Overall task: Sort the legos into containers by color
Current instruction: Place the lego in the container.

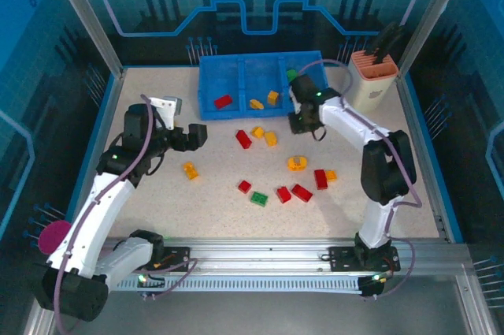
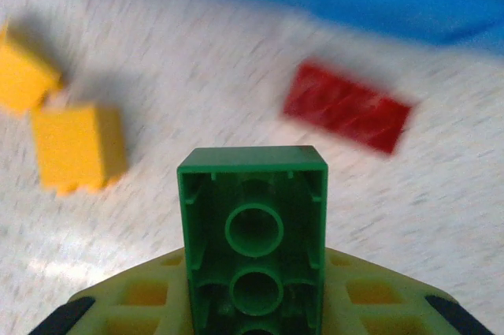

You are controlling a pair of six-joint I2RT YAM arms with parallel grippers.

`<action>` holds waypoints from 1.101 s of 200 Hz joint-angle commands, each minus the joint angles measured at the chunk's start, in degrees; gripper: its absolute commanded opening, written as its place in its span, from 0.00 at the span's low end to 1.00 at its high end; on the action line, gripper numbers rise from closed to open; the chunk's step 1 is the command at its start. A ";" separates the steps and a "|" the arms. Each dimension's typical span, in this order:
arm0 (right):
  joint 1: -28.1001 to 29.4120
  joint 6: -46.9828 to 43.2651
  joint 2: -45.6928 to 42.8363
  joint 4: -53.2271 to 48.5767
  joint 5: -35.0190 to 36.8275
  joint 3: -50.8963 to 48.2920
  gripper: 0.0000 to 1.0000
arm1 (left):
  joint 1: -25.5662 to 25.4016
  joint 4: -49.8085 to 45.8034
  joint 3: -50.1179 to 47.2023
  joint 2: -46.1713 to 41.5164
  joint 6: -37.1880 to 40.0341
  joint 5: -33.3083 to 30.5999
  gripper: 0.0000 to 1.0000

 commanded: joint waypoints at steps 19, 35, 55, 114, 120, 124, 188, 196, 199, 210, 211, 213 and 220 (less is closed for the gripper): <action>-4.96 -5.63 9.15 2.09 -0.06 14.45 0.31 | 0.60 3.01 -0.45 0.89 0.69 -1.18 0.99; -6.46 -7.22 16.00 0.89 -0.41 23.71 0.31 | 0.77 3.36 -0.86 0.57 0.95 -2.26 0.99; -7.96 -9.03 24.97 -3.14 0.02 37.55 0.31 | 1.01 3.32 -1.06 0.60 1.29 -3.96 1.00; -11.50 -9.07 41.15 -3.31 -1.44 57.52 0.32 | 1.30 2.79 -0.33 2.30 1.83 -3.56 0.99; -11.66 -9.19 41.46 -2.23 -1.92 57.39 0.32 | 1.30 2.79 -0.33 2.59 1.86 -3.39 0.99; -11.85 -9.13 41.66 -1.63 -2.11 57.31 0.32 | 1.32 2.79 -0.31 2.84 1.83 -3.29 0.99; -12.26 -8.49 45.31 1.31 -4.45 58.85 0.44 | 1.30 2.35 1.64 5.98 1.30 -2.17 0.99; -12.26 -8.30 45.12 1.58 -4.61 58.54 0.45 | 1.30 2.43 1.77 5.89 1.21 -2.24 0.99; -12.26 -8.22 44.98 1.72 -4.69 58.35 0.45 | 1.28 2.48 1.78 5.79 1.21 -2.09 0.99; -12.18 -8.08 44.08 2.34 -4.97 57.29 0.46 | 1.30 2.61 1.86 5.80 1.13 -2.15 0.99; -12.18 -8.02 44.02 2.41 -5.02 57.18 0.47 | 1.30 2.65 1.86 5.80 1.17 -2.10 0.99; -12.13 -8.05 43.81 2.57 -5.10 56.95 0.47 | 1.30 2.62 1.86 5.87 1.11 -2.07 0.99; -12.02 -8.01 43.01 2.90 -5.15 56.01 0.47 | 1.30 2.61 1.95 5.84 1.05 -1.93 1.00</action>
